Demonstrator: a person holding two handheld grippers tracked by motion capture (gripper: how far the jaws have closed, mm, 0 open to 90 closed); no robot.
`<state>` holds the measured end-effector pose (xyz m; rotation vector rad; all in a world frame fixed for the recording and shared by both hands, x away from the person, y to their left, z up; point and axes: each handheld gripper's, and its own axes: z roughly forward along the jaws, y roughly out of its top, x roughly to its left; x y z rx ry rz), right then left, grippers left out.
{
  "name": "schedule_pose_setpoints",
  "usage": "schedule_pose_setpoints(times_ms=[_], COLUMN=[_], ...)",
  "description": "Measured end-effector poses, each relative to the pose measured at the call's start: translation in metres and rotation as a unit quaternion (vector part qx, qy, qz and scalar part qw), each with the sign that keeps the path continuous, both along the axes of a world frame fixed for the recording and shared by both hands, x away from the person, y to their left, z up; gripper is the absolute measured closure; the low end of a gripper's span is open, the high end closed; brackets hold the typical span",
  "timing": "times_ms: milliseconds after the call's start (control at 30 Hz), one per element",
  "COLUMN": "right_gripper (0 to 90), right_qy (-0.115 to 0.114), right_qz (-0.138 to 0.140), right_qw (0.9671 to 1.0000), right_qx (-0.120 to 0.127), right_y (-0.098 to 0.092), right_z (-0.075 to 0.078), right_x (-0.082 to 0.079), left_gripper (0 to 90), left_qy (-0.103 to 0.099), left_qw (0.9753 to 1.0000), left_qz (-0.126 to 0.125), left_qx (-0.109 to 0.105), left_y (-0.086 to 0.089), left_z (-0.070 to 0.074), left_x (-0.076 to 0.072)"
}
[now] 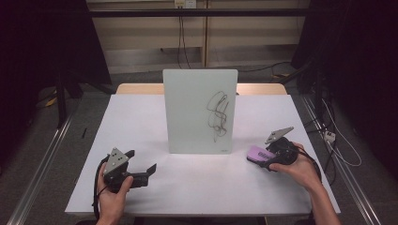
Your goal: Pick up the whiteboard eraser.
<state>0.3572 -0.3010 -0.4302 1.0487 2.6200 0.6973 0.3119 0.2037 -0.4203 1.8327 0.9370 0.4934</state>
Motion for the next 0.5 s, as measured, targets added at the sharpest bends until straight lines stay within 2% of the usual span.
schedule_pose_setpoints(times_ms=[100, 500], right_gripper=[37.0, 39.8], right_qy=[-0.005, -0.010], right_qz=[0.001, -0.001], right_qw=[1.0000, 0.9999], right_qx=[-0.003, -0.005], right_y=[0.0007, 0.0016], right_z=[0.0013, 0.0032], right_x=[-0.0008, -0.0035], left_gripper=[5.0, 5.0], left_qy=[-0.001, 0.001], left_qw=[1.0000, 1.0000], left_qz=[0.005, 0.007], left_qx=[-0.002, -0.001], left_y=[0.0013, 0.0019], left_z=[0.0001, -0.0002], left_x=[0.0000, 0.0002])
